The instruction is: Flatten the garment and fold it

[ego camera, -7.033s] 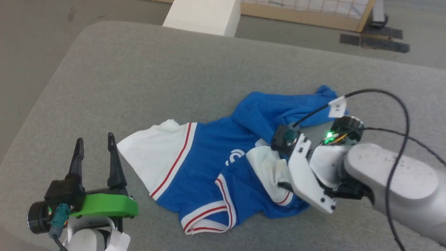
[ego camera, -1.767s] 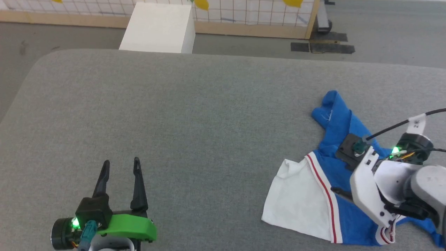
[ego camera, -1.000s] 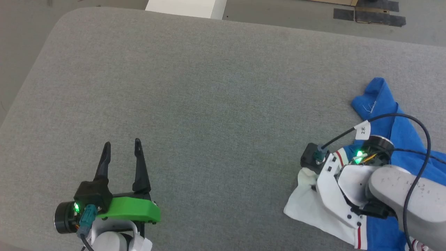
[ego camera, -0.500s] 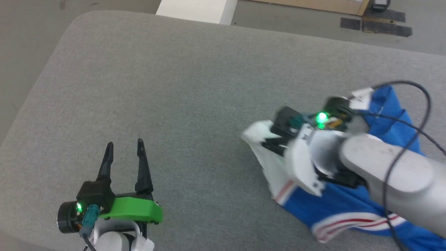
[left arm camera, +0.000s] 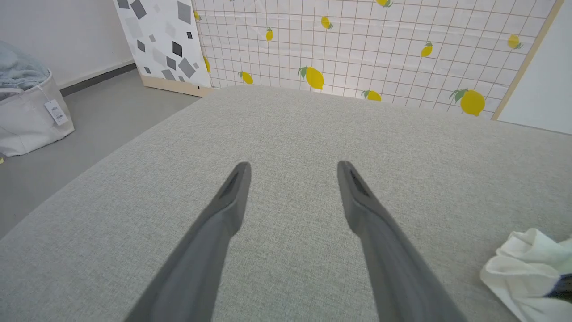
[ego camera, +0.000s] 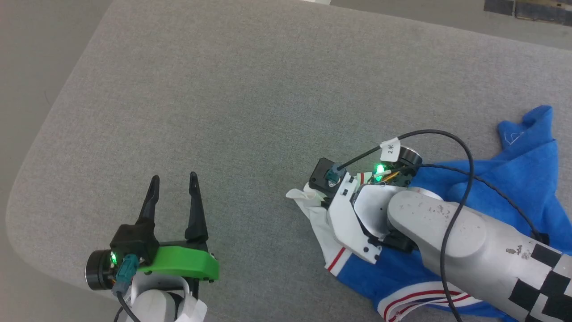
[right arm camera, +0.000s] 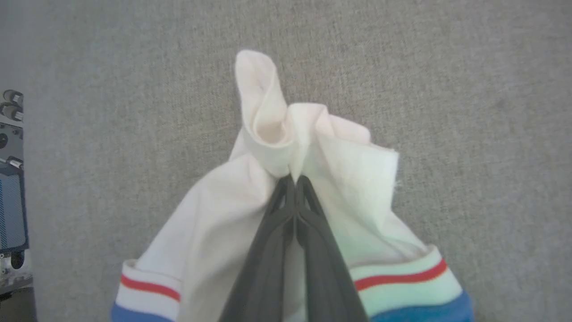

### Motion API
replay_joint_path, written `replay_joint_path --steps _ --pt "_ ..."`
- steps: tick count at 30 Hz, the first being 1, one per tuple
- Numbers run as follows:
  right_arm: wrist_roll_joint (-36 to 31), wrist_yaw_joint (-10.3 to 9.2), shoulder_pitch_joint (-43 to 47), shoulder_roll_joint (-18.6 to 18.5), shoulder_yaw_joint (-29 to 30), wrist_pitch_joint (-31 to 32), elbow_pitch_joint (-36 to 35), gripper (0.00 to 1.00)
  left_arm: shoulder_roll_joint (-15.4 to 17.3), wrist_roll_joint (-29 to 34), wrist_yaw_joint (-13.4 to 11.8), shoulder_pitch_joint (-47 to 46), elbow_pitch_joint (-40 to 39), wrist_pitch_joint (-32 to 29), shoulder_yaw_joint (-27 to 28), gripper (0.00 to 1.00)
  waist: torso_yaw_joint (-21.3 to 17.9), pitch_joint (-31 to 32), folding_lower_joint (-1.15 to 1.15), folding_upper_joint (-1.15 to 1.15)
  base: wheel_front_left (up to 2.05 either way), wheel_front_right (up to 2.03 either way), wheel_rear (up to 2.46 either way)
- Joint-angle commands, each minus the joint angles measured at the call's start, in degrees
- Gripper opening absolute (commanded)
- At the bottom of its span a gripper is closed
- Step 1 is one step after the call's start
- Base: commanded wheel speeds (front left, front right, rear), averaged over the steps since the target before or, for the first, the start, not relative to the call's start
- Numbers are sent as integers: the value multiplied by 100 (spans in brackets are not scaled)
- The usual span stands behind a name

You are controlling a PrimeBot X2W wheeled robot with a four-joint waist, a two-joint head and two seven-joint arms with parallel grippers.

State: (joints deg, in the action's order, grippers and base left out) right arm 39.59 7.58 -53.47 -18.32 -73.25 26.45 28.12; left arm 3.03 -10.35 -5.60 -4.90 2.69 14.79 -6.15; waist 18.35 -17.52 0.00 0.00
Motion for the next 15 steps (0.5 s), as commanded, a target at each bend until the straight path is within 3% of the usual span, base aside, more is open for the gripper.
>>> replay_joint_path --steps 1,2,3,10,15 --pt "-37 -9 133 53 -10 -150 107 2 -15 -59 -31 -87 17 21 18 100 -19 1 0 0 0 0 0" --pt "-75 -9 149 69 -10 -276 146 84 -15 -45 -28 -83 30 21 30 100 -49 23 0 0 0 0 0" --pt "-126 -9 164 86 -10 -407 172 100 -15 -21 -22 -78 41 21 45 100 -87 58 0 0 0 0 0" --pt "-470 -9 -35 86 38 -2408 386 100 -15 292 129 41 61 21 327 100 -541 532 0 0 0 0 0" --pt "-744 -9 -14 -3 736 -3707 650 100 34 540 302 147 16 21 552 100 -937 839 0 0 0 0 0"
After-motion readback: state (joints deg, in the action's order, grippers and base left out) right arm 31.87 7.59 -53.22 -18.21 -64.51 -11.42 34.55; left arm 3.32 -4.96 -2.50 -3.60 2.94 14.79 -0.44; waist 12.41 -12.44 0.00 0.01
